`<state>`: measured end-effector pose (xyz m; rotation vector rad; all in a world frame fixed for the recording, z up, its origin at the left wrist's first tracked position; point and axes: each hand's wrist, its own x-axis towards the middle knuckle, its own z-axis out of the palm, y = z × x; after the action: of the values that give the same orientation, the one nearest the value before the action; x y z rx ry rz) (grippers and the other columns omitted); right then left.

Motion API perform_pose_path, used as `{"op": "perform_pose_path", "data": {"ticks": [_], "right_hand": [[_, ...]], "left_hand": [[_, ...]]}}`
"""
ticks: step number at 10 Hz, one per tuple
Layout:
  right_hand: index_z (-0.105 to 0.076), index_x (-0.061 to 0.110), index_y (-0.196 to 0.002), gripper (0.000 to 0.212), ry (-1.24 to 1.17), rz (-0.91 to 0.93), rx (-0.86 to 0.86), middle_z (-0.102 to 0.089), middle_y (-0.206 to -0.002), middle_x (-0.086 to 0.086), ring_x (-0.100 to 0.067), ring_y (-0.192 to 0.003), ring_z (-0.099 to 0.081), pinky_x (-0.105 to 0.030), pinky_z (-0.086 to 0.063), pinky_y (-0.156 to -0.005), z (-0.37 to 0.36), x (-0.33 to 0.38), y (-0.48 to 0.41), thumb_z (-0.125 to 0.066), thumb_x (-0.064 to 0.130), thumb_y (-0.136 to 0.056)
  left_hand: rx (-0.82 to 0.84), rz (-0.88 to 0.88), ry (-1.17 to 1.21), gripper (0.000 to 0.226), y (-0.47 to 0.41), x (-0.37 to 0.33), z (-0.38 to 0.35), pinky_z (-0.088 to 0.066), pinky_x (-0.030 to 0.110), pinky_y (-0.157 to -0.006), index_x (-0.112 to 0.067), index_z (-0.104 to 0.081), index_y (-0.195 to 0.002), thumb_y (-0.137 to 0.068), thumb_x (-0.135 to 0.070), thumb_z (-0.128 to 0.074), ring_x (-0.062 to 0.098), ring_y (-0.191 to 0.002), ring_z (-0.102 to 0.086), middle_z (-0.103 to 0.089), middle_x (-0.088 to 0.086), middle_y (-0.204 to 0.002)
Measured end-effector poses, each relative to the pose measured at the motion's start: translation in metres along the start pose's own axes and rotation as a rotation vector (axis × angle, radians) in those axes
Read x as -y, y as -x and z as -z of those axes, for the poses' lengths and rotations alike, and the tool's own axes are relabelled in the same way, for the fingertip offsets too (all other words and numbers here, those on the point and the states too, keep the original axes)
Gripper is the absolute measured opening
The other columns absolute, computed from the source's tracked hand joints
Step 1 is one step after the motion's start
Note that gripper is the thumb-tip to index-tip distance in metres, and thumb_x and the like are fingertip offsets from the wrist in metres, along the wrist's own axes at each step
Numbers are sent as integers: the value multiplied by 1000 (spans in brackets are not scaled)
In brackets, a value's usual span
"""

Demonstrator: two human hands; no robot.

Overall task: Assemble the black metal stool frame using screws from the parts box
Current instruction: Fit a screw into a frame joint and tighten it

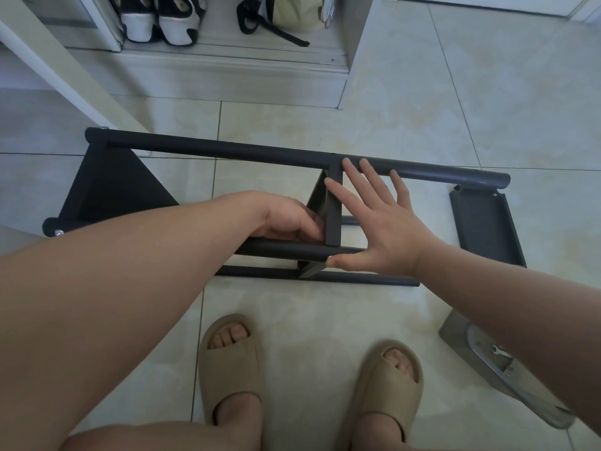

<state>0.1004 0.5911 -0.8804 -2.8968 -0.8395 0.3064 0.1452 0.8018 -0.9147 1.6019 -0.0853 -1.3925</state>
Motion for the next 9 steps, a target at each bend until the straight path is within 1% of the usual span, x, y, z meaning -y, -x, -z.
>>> {"op": "perform_pose_path", "data": {"ticks": [1,2,3,4,5,6,7,8,9], "right_hand": [[1,37,-161,113,1,0,0,16,-169,3,-19,-154,21,-55,12,-122,0,0,0,-35,93,-70],[1,37,-161,113,-2,0,3,17,-169,3,-19,-154,21,-55,12,-122,0,1,0,-35,94,-70],[0,37,-161,113,-3,-1,3,16,-169,3,-19,-154,20,-55,12,-123,0,1,1,-35,93,-70],[0,36,-161,113,1,-2,5,17,-169,3,-19,-154,21,-55,12,-123,0,1,1,-34,94,-70],[1,37,-161,113,0,-3,9,17,-169,3,-19,-154,21,-55,12,-122,1,1,1,-35,94,-69],[1,37,-161,113,6,-4,13,17,-169,3,-20,-154,21,-55,12,-122,1,1,1,-34,93,-69],[0,36,-161,113,7,-3,11,16,-169,3,-20,-154,20,-55,12,-123,2,2,1,-34,93,-69],[0,36,-161,113,3,-2,8,16,-169,3,-20,-155,20,-54,12,-123,2,2,1,-34,93,-69],[0,36,-161,113,-1,-2,8,15,-169,3,-20,-155,20,-54,12,-123,2,2,1,-34,93,-69]], "left_hand": [[14,-5,52,17,0,0,0,-47,39,-100,-21,-77,-73,-77,-9,-66,22,-89,-69,-75,6,-90],[44,5,72,27,0,1,1,-43,43,-108,-20,-79,-79,-90,-7,-58,23,-96,-67,-75,6,-95],[69,53,29,19,1,0,0,-47,38,-96,-17,-78,-89,-90,-18,-59,22,-93,-65,-74,5,-97],[19,50,-16,30,0,-2,-2,-46,36,-94,-19,-79,-74,-93,-10,-57,21,-90,-67,-75,3,-88],[2,32,-10,39,-1,-2,-2,-48,35,-92,-21,-78,-66,-92,-3,-57,19,-84,-69,-74,3,-83],[-23,8,16,31,-1,-1,0,-53,31,-85,-18,-74,-74,-91,2,-56,20,-81,-70,-74,6,-83],[-22,-11,30,21,0,-1,-1,-53,35,-92,-12,-69,-88,-92,3,-56,22,-87,-70,-73,8,-89],[-25,-24,45,18,0,-2,-2,-48,40,-101,-9,-66,-96,-92,5,-55,26,-93,-67,-70,12,-96],[-25,-18,64,17,0,-2,-3,-46,41,-103,-8,-64,-98,-92,3,-54,27,-95,-65,-69,12,-98]]}}
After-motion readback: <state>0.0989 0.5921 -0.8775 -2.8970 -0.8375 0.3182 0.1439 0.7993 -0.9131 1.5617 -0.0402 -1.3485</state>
